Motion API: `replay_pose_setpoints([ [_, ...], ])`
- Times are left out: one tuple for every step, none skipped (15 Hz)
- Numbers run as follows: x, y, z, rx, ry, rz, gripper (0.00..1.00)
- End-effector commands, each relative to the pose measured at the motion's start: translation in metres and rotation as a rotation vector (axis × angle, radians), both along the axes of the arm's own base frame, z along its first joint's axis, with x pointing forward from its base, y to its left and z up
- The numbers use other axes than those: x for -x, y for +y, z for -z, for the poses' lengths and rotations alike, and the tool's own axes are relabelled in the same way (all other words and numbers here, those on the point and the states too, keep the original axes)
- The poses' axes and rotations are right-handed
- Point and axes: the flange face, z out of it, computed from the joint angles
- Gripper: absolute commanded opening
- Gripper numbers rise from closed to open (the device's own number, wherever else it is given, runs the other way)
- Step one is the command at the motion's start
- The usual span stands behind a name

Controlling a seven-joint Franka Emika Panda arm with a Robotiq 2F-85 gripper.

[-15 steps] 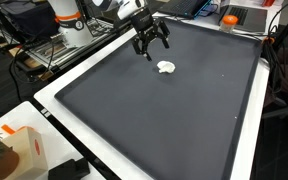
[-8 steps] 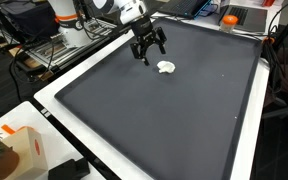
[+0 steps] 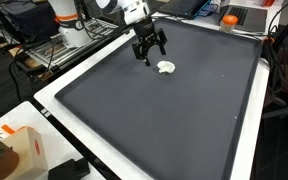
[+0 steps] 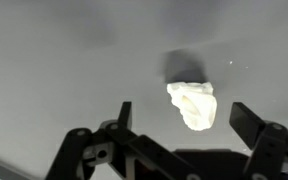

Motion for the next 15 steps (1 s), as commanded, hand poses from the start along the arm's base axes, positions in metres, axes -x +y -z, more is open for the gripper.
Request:
replay_pose_setpoints([
  [0.000, 0.008, -0.046, -0.036, 0.048, -0.014, 1.00],
  [-0.003, 0.009, -0.056, -0.037, 0.083, -0.015, 1.00],
  [-0.006, 0.008, -0.060, -0.040, 0.124, -0.004, 1.00],
  [-0.009, 0.006, -0.069, -0.043, 0.163, 0.003, 1.00],
  [-0.010, 0.006, -0.078, -0.046, 0.205, -0.005, 1.00],
  [-0.009, 0.005, -0.086, -0.044, 0.253, -0.016, 1.00],
  [-0.009, 0.002, -0.098, -0.031, 0.290, -0.028, 1.00],
  [-0.010, 0.002, -0.111, -0.033, 0.324, -0.044, 1.00],
  [-0.010, 0.000, -0.127, -0.034, 0.353, -0.061, 1.00],
  [-0.010, -0.003, -0.145, -0.037, 0.376, -0.074, 1.00],
  [-0.011, -0.006, -0.165, -0.041, 0.399, -0.088, 1.00],
  [-0.009, -0.011, -0.184, -0.052, 0.416, -0.106, 1.00],
  [-0.008, -0.016, -0.199, -0.067, 0.427, -0.123, 1.00],
  [-0.008, -0.021, -0.212, -0.082, 0.440, -0.139, 1.00],
  [-0.009, -0.026, -0.221, -0.098, 0.456, -0.151, 1.00],
])
